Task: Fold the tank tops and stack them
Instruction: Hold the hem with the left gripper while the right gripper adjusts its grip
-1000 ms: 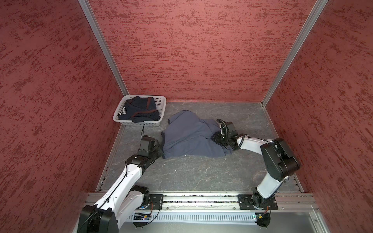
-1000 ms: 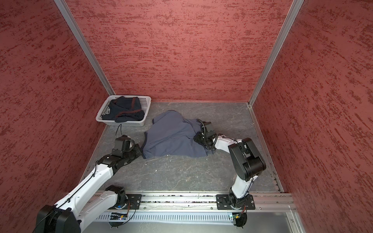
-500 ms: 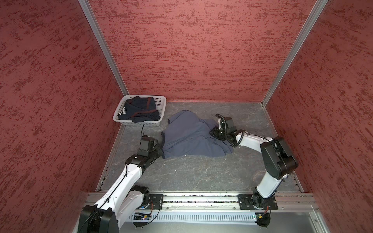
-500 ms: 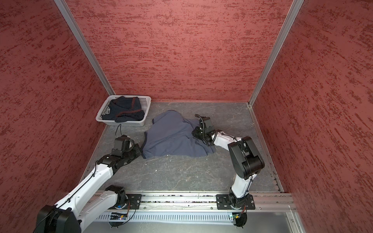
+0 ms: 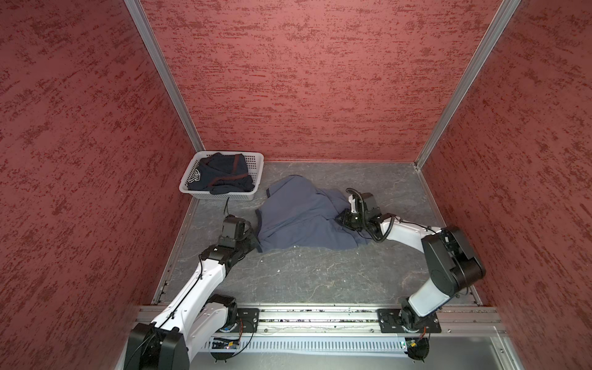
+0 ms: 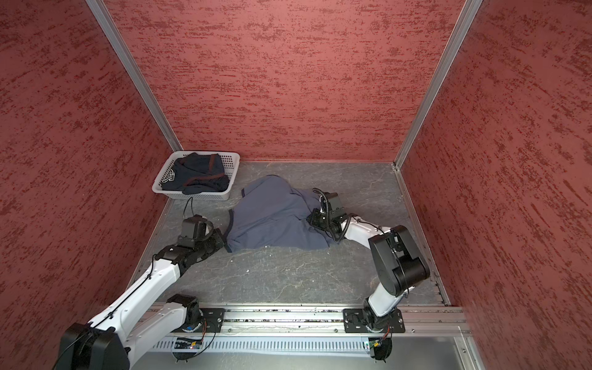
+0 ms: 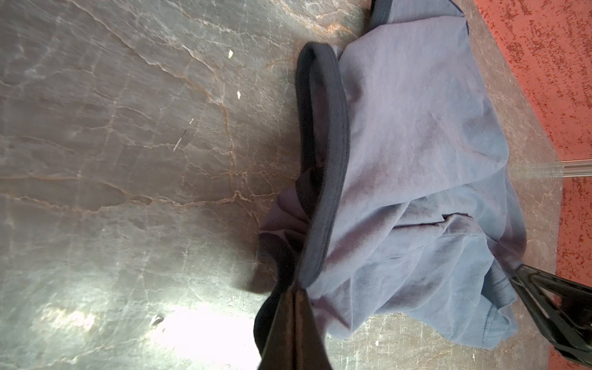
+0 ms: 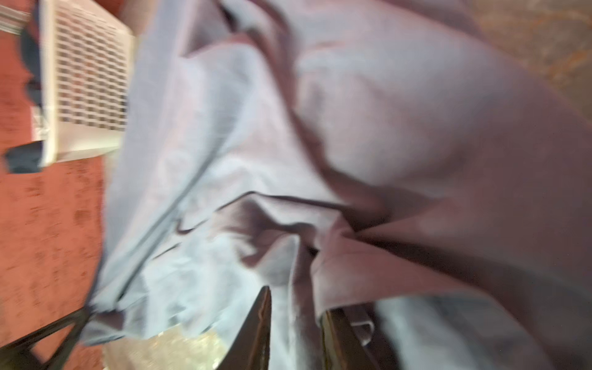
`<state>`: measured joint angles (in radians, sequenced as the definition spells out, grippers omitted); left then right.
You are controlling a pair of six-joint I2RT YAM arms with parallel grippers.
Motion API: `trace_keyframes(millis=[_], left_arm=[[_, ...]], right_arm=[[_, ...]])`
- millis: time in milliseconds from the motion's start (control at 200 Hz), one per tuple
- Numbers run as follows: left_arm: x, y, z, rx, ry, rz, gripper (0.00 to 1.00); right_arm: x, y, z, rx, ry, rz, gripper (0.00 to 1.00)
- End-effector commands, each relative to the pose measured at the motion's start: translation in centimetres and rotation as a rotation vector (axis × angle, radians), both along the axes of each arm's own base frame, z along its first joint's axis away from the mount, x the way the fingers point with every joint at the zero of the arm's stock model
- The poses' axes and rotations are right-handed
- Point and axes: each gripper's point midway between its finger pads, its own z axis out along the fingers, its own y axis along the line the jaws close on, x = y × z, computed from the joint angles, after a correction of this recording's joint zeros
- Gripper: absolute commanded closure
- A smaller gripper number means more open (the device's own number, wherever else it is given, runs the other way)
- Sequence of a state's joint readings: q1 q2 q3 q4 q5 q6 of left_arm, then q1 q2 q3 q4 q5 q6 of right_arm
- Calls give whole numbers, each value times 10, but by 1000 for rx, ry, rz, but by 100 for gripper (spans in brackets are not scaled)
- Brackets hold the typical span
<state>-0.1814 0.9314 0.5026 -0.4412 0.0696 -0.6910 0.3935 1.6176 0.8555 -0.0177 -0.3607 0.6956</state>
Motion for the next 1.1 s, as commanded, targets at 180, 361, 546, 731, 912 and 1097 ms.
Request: trace_keyframes(millis=[180, 361, 546, 731, 912, 1097], left_arm=[[0, 4, -2, 15, 0, 1, 100], [-4, 7, -2, 28, 4, -1, 100], [-4, 9, -3, 23, 4, 4, 100], [-4, 8, -3, 19, 2, 2, 100], [-4, 9, -3, 20, 3, 4, 100], [-6, 8, -4, 16, 5, 3, 100]], right_arm=[[-3, 17, 34, 71, -87, 60, 73], [1, -14, 35, -24, -113, -43, 66], [-9, -34, 16, -88, -83, -107, 60], [-21, -41, -2, -63, -38, -155, 61], [-21, -38, -3, 6, -26, -192, 63], [-18, -42, -21, 49, 50, -267, 56]])
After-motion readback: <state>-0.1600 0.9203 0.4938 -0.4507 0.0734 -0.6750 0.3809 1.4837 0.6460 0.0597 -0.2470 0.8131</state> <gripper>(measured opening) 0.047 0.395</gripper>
